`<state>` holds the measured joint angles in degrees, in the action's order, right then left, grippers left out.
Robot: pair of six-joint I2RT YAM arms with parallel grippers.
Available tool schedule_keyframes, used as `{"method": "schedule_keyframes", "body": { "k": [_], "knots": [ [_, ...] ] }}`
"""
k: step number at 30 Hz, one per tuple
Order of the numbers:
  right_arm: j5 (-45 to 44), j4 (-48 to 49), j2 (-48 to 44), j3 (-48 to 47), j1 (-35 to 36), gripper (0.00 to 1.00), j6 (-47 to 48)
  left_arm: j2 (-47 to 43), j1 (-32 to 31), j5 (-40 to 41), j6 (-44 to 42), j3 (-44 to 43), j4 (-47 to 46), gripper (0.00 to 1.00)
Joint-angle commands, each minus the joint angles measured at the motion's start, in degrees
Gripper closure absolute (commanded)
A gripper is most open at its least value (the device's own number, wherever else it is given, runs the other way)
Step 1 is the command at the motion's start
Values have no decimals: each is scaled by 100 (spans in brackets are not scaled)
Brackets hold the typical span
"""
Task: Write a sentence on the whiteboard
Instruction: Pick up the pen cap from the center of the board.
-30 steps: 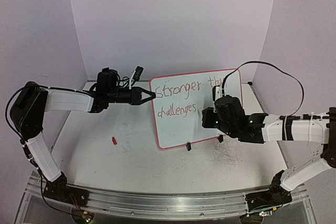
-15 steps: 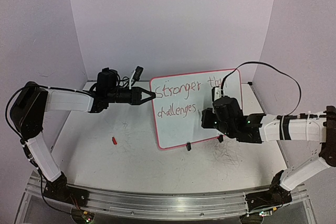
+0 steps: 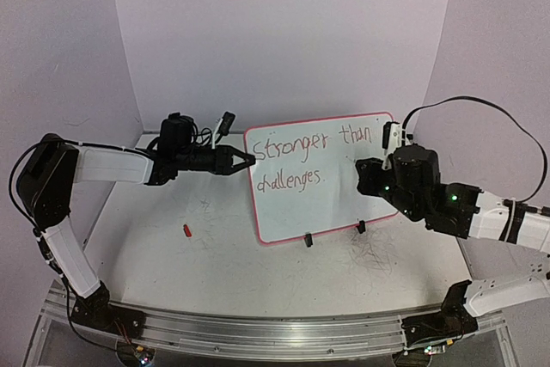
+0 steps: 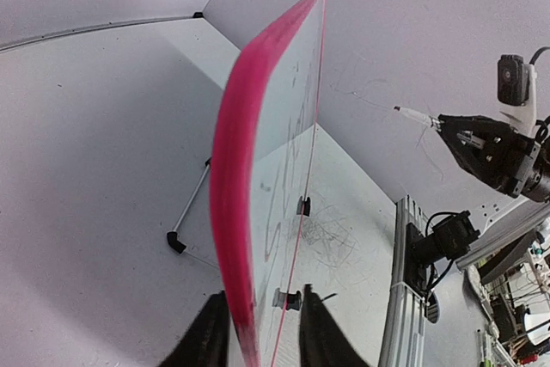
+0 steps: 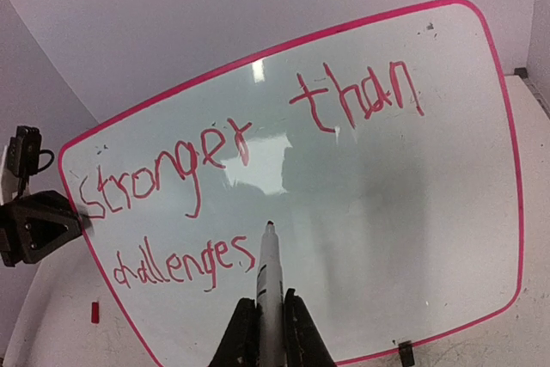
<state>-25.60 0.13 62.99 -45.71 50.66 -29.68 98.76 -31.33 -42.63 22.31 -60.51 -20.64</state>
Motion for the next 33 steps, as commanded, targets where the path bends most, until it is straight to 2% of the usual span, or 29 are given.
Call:
{"method": "schedule_keyframes", "body": {
  "k": [1, 11, 18, 23, 27, 30, 33],
  "knots": [
    [-294, -124, 109, -19, -27, 100, 137, -408, 15, 258, -185, -129, 291, 61],
    [-184, 518, 168, -232, -24, 100, 966, -1460, 43, 1441, -389, -36, 1257, 38],
    [11, 931, 82, -30, -27, 100, 1358, -2617, 157, 2572, -31, 466, 1987, 26],
    [392, 1209, 89, 77, -27, 100, 1642, -3184, 171, 3461, 640, 423, 3389, 25],
    [576, 1405, -16, 311, -30, 100, 1676, -3620, 178, 4028, 1390, 722, 4379, 27],
    [707, 1475, -24, 435, -26, 100, 1642, -3665, 177, 4060, 1922, 929, 4880, 33],
    [946, 1531, 3, 513, -24, 100, 1650, -3508, 180, 3749, 2280, 1191, 5163, 40]
  ]
}}
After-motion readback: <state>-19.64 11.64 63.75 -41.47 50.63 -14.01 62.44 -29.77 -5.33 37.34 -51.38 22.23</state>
